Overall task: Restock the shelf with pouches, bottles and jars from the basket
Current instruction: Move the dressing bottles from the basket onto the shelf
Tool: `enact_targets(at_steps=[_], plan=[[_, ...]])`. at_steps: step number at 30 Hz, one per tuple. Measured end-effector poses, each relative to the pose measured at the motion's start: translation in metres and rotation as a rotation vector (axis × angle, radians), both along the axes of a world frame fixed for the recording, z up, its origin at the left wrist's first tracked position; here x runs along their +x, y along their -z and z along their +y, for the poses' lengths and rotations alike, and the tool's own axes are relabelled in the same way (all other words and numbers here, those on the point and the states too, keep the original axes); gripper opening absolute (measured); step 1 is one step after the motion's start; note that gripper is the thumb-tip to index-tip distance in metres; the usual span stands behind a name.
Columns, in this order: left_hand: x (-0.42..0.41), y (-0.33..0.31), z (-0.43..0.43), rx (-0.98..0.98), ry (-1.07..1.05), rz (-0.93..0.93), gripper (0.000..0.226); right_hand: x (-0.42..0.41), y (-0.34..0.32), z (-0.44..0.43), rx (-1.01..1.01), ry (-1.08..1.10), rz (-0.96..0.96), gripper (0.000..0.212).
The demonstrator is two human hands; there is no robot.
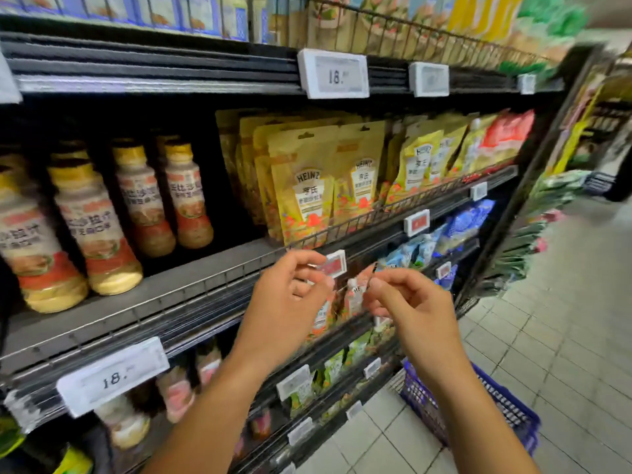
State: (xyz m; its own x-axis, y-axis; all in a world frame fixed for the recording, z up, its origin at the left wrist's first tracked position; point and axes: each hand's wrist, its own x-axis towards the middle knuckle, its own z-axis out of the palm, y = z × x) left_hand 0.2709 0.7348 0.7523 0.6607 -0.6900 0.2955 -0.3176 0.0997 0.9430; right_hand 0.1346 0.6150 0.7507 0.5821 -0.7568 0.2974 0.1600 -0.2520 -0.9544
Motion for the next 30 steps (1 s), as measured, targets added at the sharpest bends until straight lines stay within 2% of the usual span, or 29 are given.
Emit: enact_targets(at_steps=[14, 26, 30], plan=[[-0.115, 0.017, -0.164, 0.035, 0.33, 0.124, 0.02, -0.144, 0.016, -0.105, 0.066, 0.337, -0.009, 0.027], [-0.199, 0.048, -0.261, 0.123, 0.54, 0.211, 0.019, -0.245, 0.028, -0.157, 0.143, 0.55, 0.052, 0.008], [-0.211, 0.049, -0.282, 0.145, 0.595, 0.257, 0.018, -0.259, 0.035, -0.174, 0.151, 0.601, 0.069, 0.01]])
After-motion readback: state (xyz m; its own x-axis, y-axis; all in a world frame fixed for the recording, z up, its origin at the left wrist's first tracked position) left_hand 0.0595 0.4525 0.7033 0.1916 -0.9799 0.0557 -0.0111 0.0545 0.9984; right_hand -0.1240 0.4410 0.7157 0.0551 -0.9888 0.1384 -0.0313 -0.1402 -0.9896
